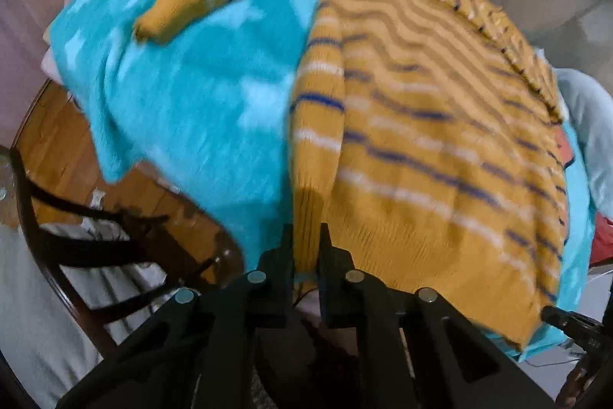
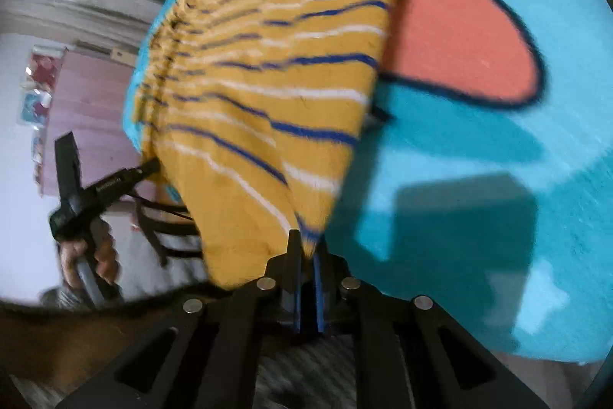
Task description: Fold small clothes
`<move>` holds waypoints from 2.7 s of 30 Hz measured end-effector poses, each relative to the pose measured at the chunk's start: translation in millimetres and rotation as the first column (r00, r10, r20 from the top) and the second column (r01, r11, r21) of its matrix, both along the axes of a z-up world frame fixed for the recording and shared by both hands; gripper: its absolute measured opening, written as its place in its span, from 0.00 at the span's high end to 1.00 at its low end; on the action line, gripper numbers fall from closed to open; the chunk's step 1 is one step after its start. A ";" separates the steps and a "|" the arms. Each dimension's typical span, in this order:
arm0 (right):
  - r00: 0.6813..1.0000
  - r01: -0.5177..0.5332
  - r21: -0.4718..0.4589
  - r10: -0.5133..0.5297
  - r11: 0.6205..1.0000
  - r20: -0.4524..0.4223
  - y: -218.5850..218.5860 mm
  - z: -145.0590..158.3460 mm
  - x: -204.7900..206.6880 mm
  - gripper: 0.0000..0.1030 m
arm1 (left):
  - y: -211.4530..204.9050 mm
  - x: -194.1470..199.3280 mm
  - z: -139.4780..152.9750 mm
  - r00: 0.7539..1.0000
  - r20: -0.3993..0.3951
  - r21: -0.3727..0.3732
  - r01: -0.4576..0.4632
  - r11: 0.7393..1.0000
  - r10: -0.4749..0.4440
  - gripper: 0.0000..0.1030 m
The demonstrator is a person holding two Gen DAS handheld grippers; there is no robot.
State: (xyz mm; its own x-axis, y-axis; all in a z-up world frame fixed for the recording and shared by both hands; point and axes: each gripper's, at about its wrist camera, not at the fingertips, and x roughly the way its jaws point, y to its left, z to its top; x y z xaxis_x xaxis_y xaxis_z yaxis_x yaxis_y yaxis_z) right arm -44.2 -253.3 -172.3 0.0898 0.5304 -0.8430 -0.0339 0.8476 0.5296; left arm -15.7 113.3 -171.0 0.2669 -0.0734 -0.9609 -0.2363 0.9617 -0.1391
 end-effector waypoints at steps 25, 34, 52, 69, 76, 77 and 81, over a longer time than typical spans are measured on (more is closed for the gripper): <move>0.901 0.043 -0.361 0.120 0.932 0.416 180.9 69.4 215.1 0.48 | 112.5 74.4 81.1 0.939 0.322 0.026 -0.135 0.991 0.119 0.50; 0.879 0.035 -0.608 0.266 0.793 0.397 276.8 7.6 351.0 0.57 | 174.2 84.8 41.0 0.965 0.213 0.022 -0.162 0.987 0.154 0.49; 0.814 -0.143 -0.484 0.381 0.863 0.439 356.0 68.2 305.6 0.47 | 293.5 69.8 48.0 0.868 0.237 -0.022 -0.445 0.895 0.437 0.49; 0.690 -0.520 -0.387 0.641 0.762 0.335 453.8 62.4 229.1 0.94 | 291.2 58.5 66.6 0.851 0.289 -0.062 -0.441 0.896 0.439 0.49; 0.855 -0.165 -0.102 0.194 0.981 0.480 322.7 161.2 288.0 0.94 | 259.2 82.2 75.3 0.884 0.310 -0.077 -0.344 0.936 0.350 0.49; 0.869 -0.090 -0.067 0.111 0.994 0.482 291.0 168.5 294.0 0.94 | 254.1 84.7 76.2 0.889 0.312 -0.078 -0.329 0.941 0.336 0.49; 0.873 0.258 0.023 -0.243 0.966 0.423 133.6 167.6 297.1 0.94 | 230.1 95.7 81.6 0.906 0.322 -0.068 -0.268 0.961 0.275 0.49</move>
